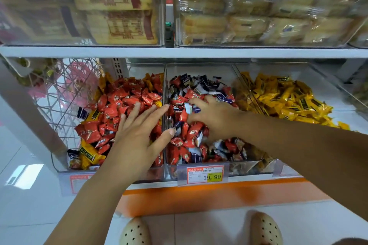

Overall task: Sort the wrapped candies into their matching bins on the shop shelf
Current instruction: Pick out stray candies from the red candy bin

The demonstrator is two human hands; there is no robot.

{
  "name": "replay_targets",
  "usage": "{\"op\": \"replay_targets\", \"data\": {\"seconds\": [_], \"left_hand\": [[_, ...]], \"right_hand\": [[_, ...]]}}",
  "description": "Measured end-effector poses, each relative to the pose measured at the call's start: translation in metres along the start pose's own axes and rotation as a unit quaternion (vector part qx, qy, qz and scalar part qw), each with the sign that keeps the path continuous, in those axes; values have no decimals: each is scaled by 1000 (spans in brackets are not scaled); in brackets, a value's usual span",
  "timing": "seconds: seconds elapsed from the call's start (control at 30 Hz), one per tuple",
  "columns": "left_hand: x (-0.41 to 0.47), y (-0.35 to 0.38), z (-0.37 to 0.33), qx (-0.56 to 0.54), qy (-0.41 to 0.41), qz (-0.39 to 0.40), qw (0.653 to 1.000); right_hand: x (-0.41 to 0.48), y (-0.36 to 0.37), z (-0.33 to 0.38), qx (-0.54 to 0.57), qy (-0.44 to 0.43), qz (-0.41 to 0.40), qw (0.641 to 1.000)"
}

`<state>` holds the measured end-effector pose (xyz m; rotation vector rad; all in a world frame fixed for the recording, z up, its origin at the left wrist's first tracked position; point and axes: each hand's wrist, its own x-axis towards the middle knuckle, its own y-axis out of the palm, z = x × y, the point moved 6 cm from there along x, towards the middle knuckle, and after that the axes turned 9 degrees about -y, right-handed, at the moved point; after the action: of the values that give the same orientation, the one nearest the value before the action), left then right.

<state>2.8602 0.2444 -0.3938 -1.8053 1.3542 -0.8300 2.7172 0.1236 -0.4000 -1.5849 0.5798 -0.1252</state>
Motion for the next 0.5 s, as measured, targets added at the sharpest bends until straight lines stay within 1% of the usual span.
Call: {"op": "replay_targets", "data": {"seconds": [0.07, 0.1, 0.17, 0.2, 0.27, 0.33, 0.37, 0.43, 0.47, 0.5], "left_hand": [[0, -1, -1, 2, 3, -1, 1000], [1, -1, -1, 2, 3, -2, 1000], [1, -2, 0, 0, 4, 0, 1000], [1, -1, 0, 1, 5, 3, 1000], [0, -1, 1, 0, 5, 5, 1000], [0, 0, 1, -7, 3, 9, 1000], [0, 0, 1, -10, 3, 6, 1000], [0, 1, 2, -14, 4, -1, 1000], [0, 1, 2, -16, 2, -3, 1000], [0, 1, 2, -19, 2, -3, 1000]], "right_hand": [[4, -18, -14, 99, 38, -61, 993], [1, -27, -21, 169, 56, -71, 981], [-8, -40, -33, 283, 92, -41, 954], [-15, -46, -33, 321, 102, -4, 942], [-28, -56, -32, 360, 110, 54, 925], [-40, -59, -31, 362, 114, 75, 922], [-45, -59, -32, 339, 128, 88, 928], [-50, -48, -33, 243, 176, 143, 943], [-50, -38, -31, 206, 197, 175, 942], [-49, -24, -26, 191, 214, 198, 937]]}}
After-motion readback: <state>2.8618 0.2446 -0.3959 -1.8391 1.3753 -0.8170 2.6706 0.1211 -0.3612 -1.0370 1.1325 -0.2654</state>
